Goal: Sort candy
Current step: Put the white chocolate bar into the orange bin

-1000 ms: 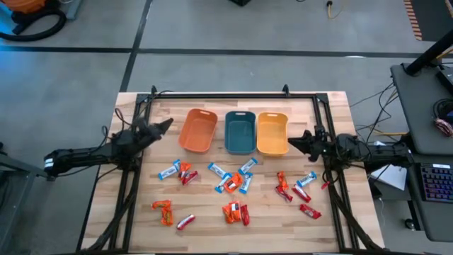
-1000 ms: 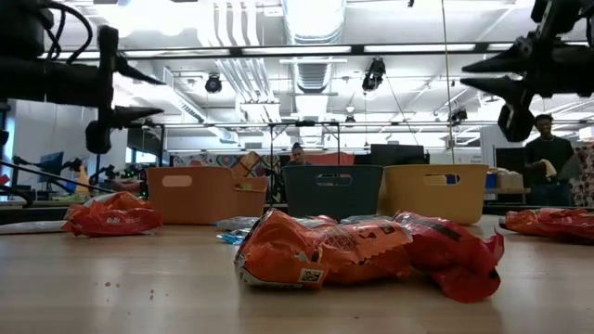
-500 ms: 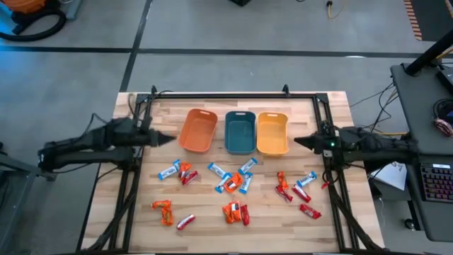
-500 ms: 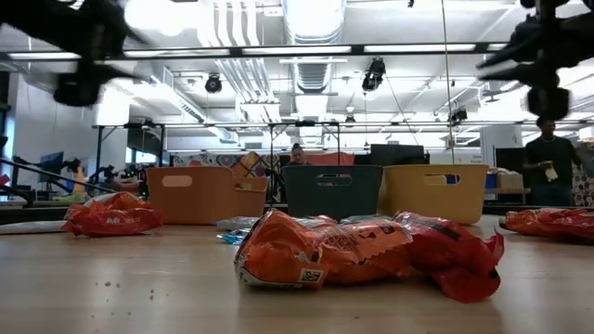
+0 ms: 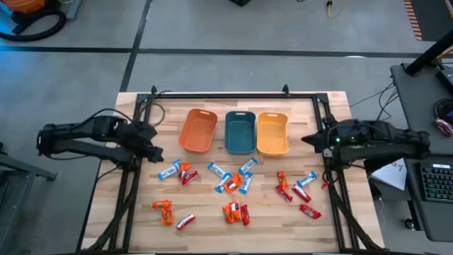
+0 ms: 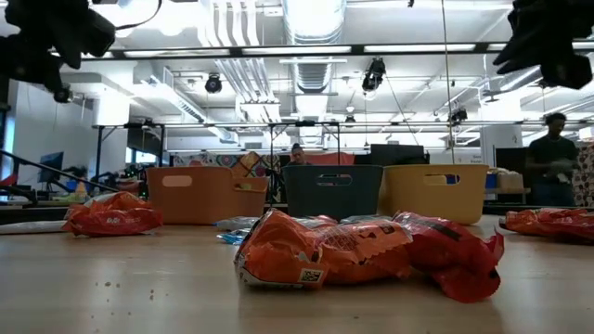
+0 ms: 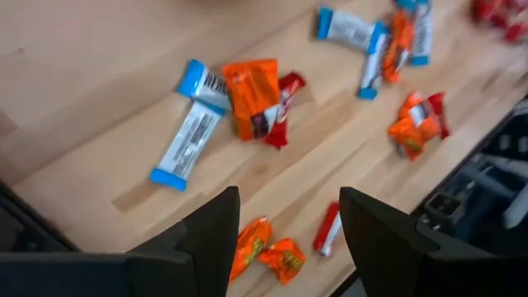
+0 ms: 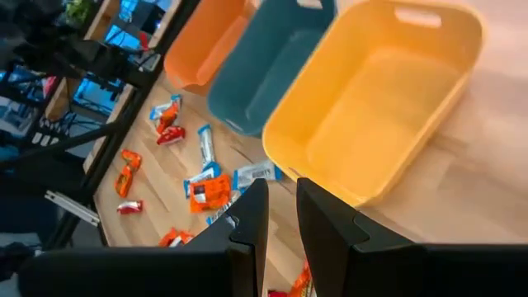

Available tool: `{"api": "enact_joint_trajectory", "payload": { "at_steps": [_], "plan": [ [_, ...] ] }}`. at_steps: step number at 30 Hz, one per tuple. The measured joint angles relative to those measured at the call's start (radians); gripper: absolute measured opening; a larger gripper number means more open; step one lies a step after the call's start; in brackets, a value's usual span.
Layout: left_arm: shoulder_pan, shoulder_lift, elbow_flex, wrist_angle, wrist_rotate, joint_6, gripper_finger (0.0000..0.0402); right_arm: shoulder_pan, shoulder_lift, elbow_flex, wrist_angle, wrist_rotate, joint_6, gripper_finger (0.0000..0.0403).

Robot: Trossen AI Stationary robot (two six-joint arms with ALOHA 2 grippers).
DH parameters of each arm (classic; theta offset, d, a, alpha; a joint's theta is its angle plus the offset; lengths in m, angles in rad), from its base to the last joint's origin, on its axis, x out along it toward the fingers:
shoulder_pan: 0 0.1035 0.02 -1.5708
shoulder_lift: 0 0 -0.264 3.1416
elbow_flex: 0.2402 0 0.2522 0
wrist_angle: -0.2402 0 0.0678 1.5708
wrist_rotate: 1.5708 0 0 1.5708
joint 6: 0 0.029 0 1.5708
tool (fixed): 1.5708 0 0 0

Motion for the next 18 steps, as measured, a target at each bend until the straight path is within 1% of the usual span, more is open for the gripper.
{"api": "enact_joint_trajectory", "payload": {
  "at_steps": [4, 8, 9, 12, 15, 18],
  "plan": [
    [-0.027, 0.044, -0.021, 0.0, 0.008, -0.041, 0.0192, 0.0, 0.032, 0.03, 0.001, 0.013, 0.006, 0.0059],
    [-0.045, 0.106, -0.046, 0.009, 0.129, -0.067, 0.0192, 0.0, 0.056, 0.043, 0.025, 0.012, 0.027, 0.0059],
    [-0.059, 0.125, -0.049, 0.011, 0.138, -0.062, 0.0192, 0.0, 0.061, 0.043, 0.026, 0.002, 0.028, 0.0059],
    [-0.121, 0.187, -0.053, 0.037, 0.115, 0.024, 0.0192, 0.0, 0.082, 0.043, 0.025, -0.033, 0.037, 0.0059],
    [-0.2, 0.252, -0.053, 0.091, 0.052, 0.155, 0.0192, 0.0, 0.102, 0.043, 0.025, -0.046, 0.026, 0.0059],
    [-0.276, 0.316, -0.053, 0.134, -0.021, 0.243, 0.0192, 0.0, 0.115, 0.043, 0.025, -0.047, 0.005, 0.0059]
  ]
}}
